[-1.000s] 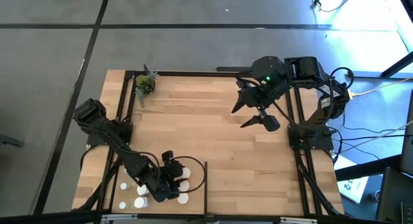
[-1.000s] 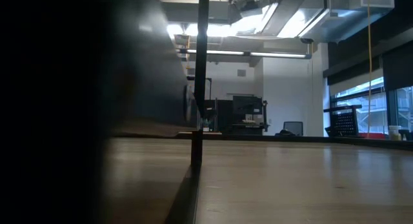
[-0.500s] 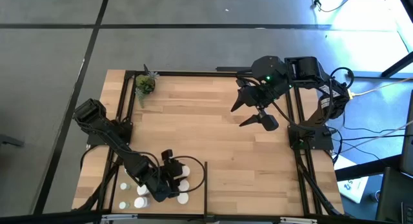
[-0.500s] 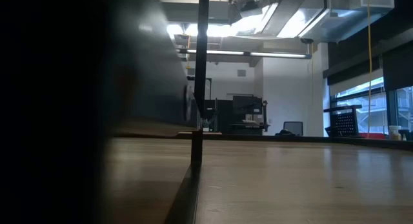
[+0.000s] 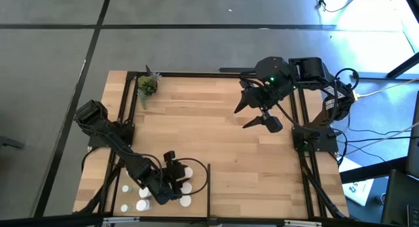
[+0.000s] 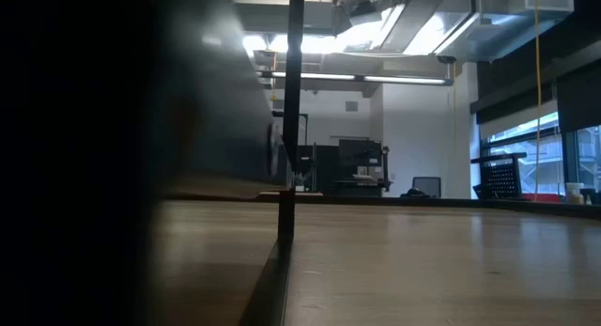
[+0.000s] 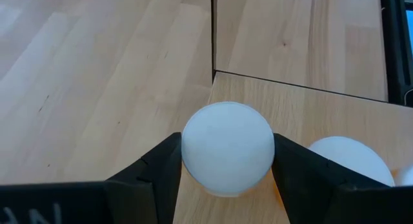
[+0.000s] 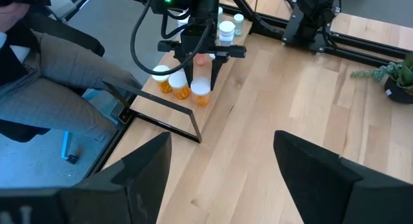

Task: Pick and place medicine bottles onto shelf by color
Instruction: Put the orange pill bottle on the shelf aligned with the other orange pill bottle

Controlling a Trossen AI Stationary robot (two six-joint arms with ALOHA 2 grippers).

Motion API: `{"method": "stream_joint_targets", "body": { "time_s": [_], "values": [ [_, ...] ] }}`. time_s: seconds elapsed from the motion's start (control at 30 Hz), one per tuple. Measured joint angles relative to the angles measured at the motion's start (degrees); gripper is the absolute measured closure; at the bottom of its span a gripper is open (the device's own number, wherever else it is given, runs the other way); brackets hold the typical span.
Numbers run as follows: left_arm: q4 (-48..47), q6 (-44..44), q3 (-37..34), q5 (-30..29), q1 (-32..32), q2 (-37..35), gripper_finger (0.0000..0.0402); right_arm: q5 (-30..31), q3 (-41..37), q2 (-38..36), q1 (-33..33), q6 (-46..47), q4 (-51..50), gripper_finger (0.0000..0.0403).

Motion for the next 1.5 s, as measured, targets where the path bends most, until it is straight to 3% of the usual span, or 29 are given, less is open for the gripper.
{"method": "stream_joint_targets", "body": {
  "time_s": [0.43,1.03,1.5],
  "values": [
    [-0.3,0.0,0.0,0.5,0.0,0.0,0.0200,0.0,0.0,0.0,0.0,0.0,0.1,0.0127],
    [-0.4,0.0,0.0,0.5,0.0,0.0,0.0161,0.0,0.0,0.0,0.0,0.0,0.2,0.0128],
    [-0.5,0.1,0.0,0.2,-1.5,-0.5,0.0166,0.0,0.0,0.0,0.0,0.0,0.2,0.0128]
  ]
}}
